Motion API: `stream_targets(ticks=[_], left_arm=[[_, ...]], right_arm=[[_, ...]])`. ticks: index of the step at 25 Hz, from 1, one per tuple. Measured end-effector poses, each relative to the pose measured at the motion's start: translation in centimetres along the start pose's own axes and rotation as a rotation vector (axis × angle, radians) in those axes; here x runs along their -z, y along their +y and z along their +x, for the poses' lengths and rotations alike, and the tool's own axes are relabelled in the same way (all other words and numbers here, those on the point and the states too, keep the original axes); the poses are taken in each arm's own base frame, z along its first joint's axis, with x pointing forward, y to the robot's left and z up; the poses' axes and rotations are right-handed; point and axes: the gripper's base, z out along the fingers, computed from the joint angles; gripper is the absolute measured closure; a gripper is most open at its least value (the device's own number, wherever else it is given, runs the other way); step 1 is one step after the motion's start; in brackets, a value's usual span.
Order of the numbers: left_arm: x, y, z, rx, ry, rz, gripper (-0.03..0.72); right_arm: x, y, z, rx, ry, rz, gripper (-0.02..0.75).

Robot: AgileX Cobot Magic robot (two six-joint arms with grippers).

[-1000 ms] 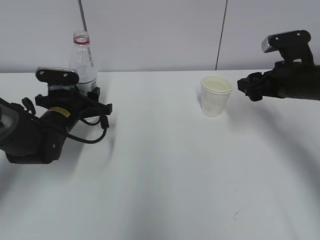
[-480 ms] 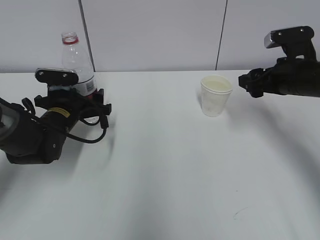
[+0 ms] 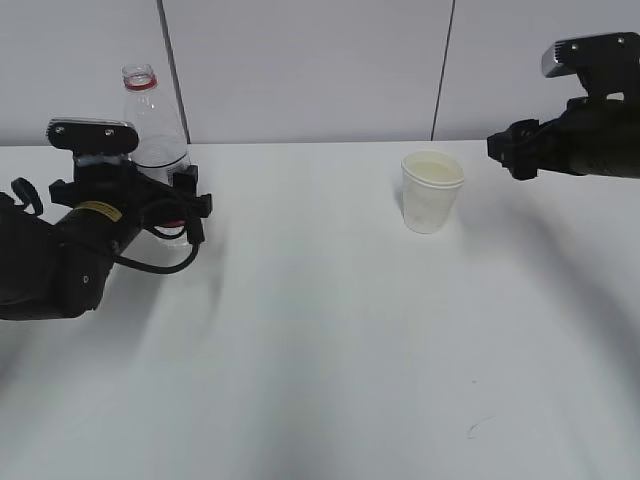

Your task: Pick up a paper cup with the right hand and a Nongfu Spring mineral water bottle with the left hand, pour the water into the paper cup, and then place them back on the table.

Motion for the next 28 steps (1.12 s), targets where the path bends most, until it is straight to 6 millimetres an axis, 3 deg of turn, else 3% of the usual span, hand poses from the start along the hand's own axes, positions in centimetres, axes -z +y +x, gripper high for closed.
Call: stream_targets(ticks=[16,28], left_arm=[[3.1,0.0,-6.2,-0.024,-0.153,0.056,0.133],[5.2,0.5,-10.9,-0.062,-0.161,0.049,0.133]], right_arm=[[2.5,-0.3,-2.1,-0.036,-0.037,0.047,0.147],[2.8,-0.3,-2.4,-0.074,-0.045,0.052,0.147]])
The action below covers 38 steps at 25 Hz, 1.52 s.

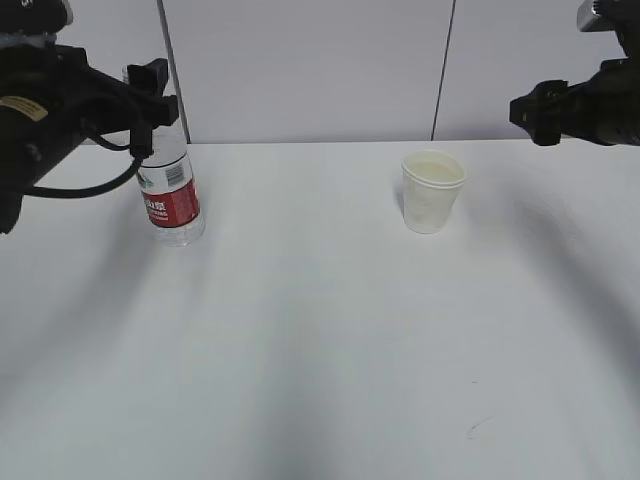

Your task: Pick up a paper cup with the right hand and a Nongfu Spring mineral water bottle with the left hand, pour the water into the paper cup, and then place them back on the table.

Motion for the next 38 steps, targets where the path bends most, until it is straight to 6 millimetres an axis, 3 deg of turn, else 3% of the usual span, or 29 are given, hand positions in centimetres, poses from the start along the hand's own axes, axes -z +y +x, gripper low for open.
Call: stream_targets(ticks=[7,11,18,28,38], left_arm=[[0.6,0.3,-2.5,-0.023,0.052,0.002,0.133],[1.2,0.5,-2.8,-0.022,0.134,0.002,0.133],[2.9,0.6,-3.5,0.0,0.279,0.051,0.144],[4.7,3.2,-2.2,0.103,0.59,0.142,0.144],[5.2,3.6,-2.8,0.084,0.778,0.237,0.144]], right_arm=[[0.0,-0.3,-0.5,0.002,0.031,0.03,0.147],[0.0,-0.7,-1.3,0.019,0.036,0.061,0.147],[0.3,-1.2,-0.6,0.024,0.132,0.172,0.147],[1.0,1.9,0.1,0.075,0.261,0.255,0.148],[3.9,2.4,0.1,-0.049,0.415,0.267,0.148]])
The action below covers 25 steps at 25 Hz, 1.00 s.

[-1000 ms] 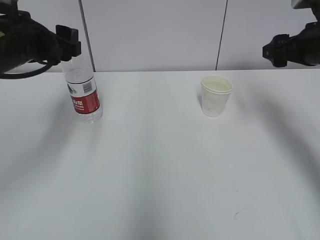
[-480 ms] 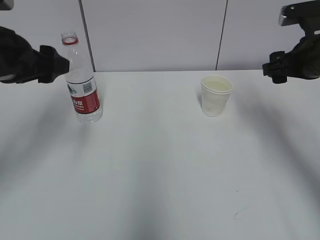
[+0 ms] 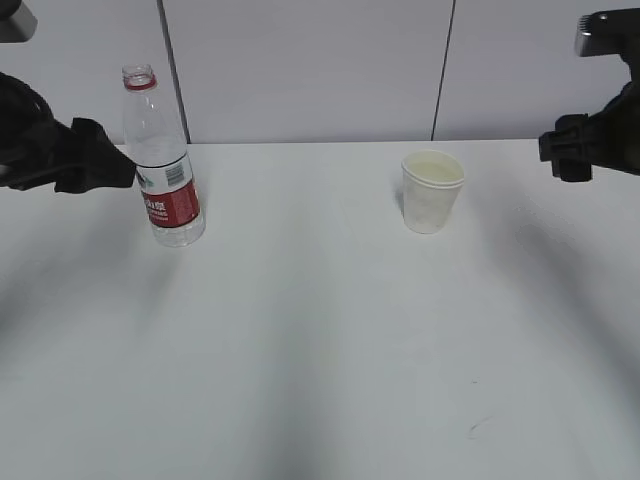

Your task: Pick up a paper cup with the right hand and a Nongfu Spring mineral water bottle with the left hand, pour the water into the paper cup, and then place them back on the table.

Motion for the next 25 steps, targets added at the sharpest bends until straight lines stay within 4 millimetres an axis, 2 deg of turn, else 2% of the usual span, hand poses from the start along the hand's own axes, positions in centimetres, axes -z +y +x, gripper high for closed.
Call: stream_targets(ticks=[9,16,25], left_arm=[[2.4,1.1,0.4,0.055,0.349,-0.144,0.144],[4.0,1.5,2.4,0.101,0.629,-0.227,0.144],[4.2,1.2,2.5,0.149,0.645,-0.218,0.144]], right_arm=[[3.5,0.0,2.6,0.005,0.327,-0.093,0.148],[5.3,0.2,4.4,0.058,0.6,-0.15,0.148],[6.4,0.6,3.8,0.056,0.61,-0.217,0.148]])
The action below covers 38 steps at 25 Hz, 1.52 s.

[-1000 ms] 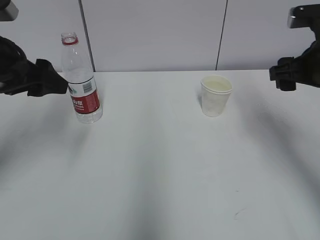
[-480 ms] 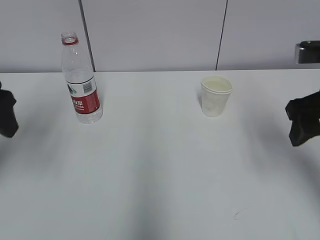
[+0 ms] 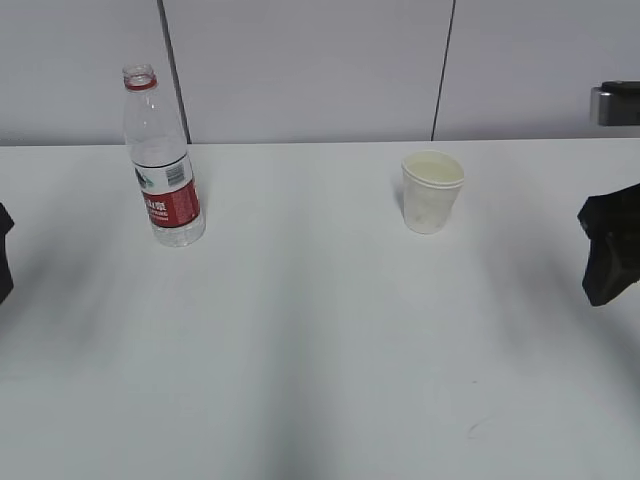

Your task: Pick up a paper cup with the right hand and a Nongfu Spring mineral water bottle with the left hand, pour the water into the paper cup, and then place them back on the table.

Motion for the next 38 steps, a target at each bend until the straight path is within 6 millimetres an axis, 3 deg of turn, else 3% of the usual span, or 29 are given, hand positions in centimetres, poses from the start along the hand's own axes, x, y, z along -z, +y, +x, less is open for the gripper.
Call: stream_targets(ticks=[5,9,13,17,27,33,38], left_arm=[[0.7,-0.1,0.4,0.016,-0.025,0.018,0.144],[3.7,0.0,2.1,0.024,-0.138,0.027,0.144],[7.1,0.0,5.9,0.035,-0.281,0.053,0.144],[8.7,0.1,10.7,0.039,-0.392,0.068,0.144],[8.9,0.5,20.8,0.042,-0.651,0.066,0.144],[7.5,0.5,25.2,0.045,-0.793,0.07,0.144],[6.0,0.4,27.6,0.045,-0.891,0.088,0.144]], right_arm=[[1.0,0.3,0.6,0.019,-0.029,-0.041,0.148],[3.6,0.2,2.1,0.037,-0.126,-0.057,0.149],[6.6,-0.1,5.0,0.049,-0.249,-0.071,0.149],[8.4,-1.0,9.2,0.062,-0.358,-0.05,0.149],[8.1,-2.8,19.5,0.097,-0.583,-0.028,0.15],[5.9,-3.5,24.0,0.116,-0.703,-0.035,0.15],[4.1,-3.8,26.3,0.136,-0.839,-0.038,0.15]])
